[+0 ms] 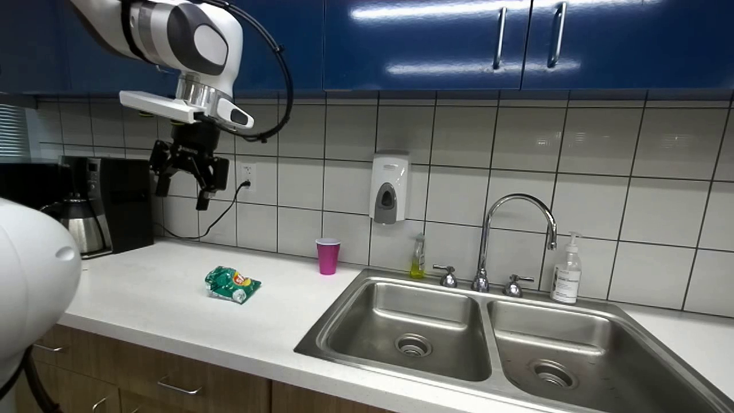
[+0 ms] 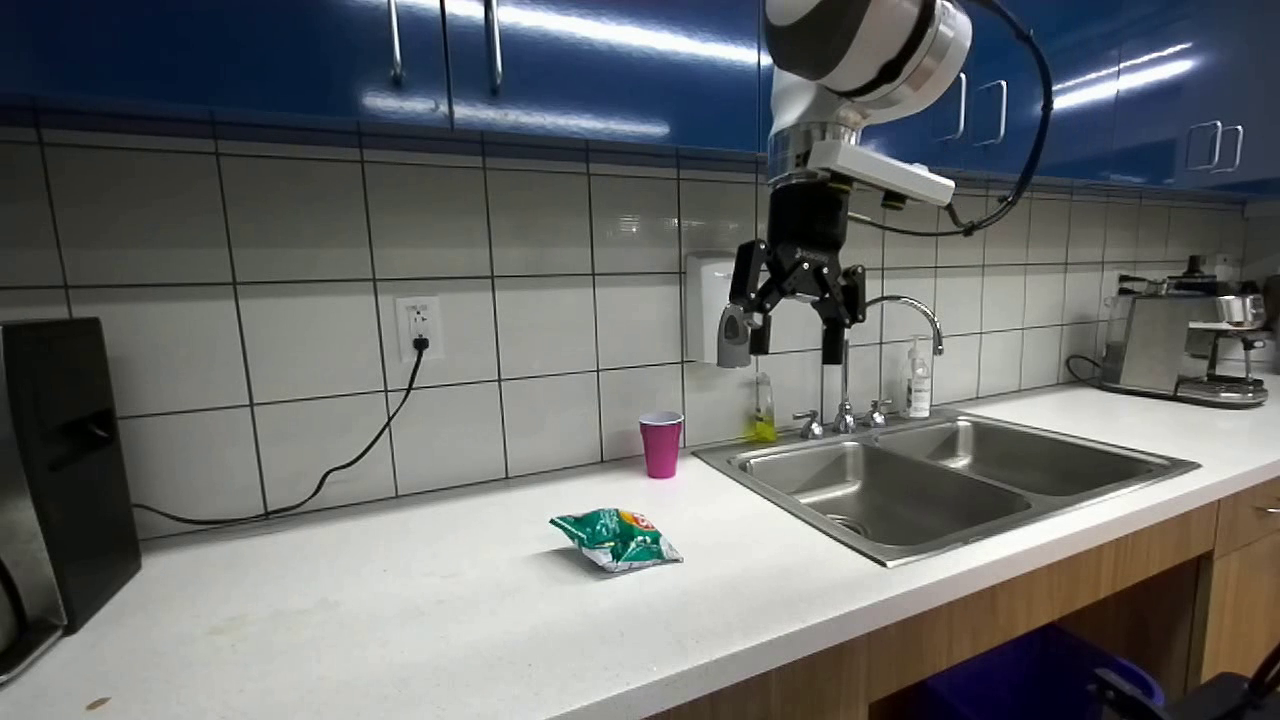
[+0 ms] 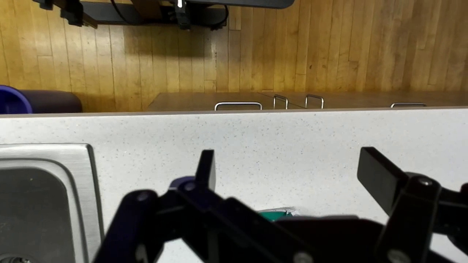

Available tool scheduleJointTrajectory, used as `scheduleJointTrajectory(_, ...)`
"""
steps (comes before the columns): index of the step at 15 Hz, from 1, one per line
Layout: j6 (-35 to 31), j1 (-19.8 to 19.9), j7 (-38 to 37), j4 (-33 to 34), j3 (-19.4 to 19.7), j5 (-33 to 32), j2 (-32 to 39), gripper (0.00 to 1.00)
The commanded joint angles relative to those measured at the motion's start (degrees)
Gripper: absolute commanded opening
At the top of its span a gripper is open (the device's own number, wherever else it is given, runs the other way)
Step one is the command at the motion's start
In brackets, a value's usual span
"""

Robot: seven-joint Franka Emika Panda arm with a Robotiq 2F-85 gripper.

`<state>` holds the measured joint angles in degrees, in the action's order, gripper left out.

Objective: Put the green packet inside the sink

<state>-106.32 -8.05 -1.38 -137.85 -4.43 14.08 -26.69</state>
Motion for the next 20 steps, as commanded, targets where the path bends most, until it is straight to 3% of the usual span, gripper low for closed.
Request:
scheduleJointTrajectory(1, -5.95, -1.24, 1.44, -0.74, -1.36, 2.64, 3.44, 1.0)
scheduleJointTrajectory(11, -26.68, -3.32, 4.64, 1.45, -2.63, 3.2, 20.55, 1.0)
scheduleJointTrajectory(20, -35.55, -4.22, 4.01, 11.12, -6.1, 0.36, 36.94, 1.0)
